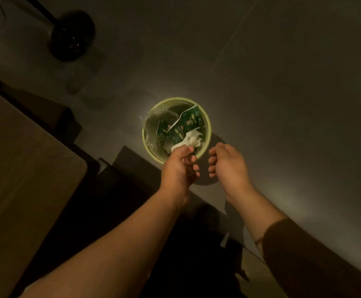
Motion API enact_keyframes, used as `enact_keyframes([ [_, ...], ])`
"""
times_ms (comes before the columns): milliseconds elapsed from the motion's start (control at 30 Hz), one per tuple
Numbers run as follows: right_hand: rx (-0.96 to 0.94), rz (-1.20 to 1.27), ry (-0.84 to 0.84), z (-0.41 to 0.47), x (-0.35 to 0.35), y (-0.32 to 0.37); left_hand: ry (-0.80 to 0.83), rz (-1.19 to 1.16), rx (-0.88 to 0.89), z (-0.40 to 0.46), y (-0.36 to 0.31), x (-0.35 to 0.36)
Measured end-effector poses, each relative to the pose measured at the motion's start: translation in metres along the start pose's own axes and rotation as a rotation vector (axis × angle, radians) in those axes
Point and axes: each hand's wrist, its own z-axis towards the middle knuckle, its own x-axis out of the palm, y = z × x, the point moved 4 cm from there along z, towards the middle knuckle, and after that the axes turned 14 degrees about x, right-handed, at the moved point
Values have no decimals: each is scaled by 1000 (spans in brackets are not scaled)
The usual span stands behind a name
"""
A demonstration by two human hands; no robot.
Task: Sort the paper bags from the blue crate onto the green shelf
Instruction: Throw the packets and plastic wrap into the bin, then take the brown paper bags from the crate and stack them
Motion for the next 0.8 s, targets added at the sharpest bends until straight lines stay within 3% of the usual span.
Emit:
enact_keyframes([
  [267,-131,136,1,-110,-18,98,211,-50,92,-95,-85,32],
  [500,-249,124,146,-208,15,173,348,-152,208,-164,-182,8],
  [633,-298,65,242,-265,55,200,353,-258,300,-199,-237,-33],
  [800,-336,-59,383,-337,109,213,241,-320,414,-231,-295,-104],
])
